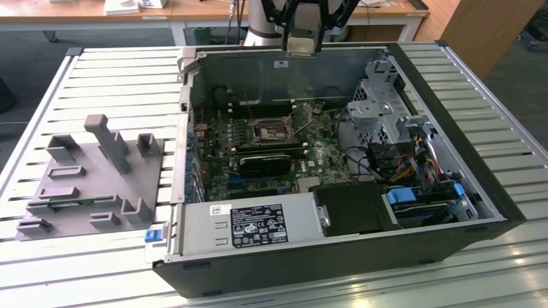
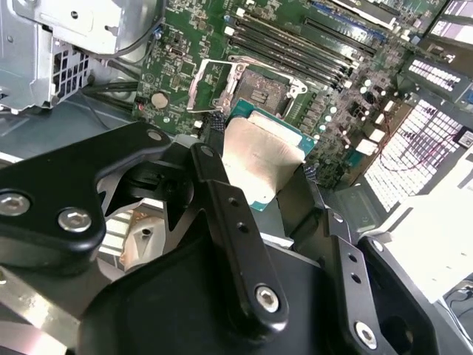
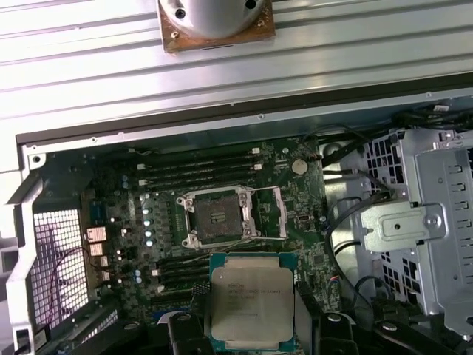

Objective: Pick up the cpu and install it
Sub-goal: 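Place the cpu into insertion slot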

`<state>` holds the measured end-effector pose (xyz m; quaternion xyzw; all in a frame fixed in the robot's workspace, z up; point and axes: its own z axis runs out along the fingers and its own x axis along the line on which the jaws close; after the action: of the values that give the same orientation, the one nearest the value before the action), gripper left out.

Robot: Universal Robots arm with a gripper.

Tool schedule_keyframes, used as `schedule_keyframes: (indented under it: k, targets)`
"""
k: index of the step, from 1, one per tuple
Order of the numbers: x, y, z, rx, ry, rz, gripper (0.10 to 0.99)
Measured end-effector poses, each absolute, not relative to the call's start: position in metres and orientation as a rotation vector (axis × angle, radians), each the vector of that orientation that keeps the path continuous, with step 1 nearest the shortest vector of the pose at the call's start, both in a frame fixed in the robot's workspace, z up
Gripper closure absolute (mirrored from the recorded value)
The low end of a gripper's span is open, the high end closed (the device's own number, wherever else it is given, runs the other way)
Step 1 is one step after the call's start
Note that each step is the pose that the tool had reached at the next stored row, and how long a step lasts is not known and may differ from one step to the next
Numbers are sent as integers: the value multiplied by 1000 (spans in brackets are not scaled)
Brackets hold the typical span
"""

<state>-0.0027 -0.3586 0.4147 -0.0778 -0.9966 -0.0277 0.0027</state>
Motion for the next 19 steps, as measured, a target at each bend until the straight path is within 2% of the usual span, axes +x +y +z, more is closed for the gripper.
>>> schedule_keyframes:
  k: [19]
  targets:
    - [-4, -359, 415, -287, -3122, -87, 549]
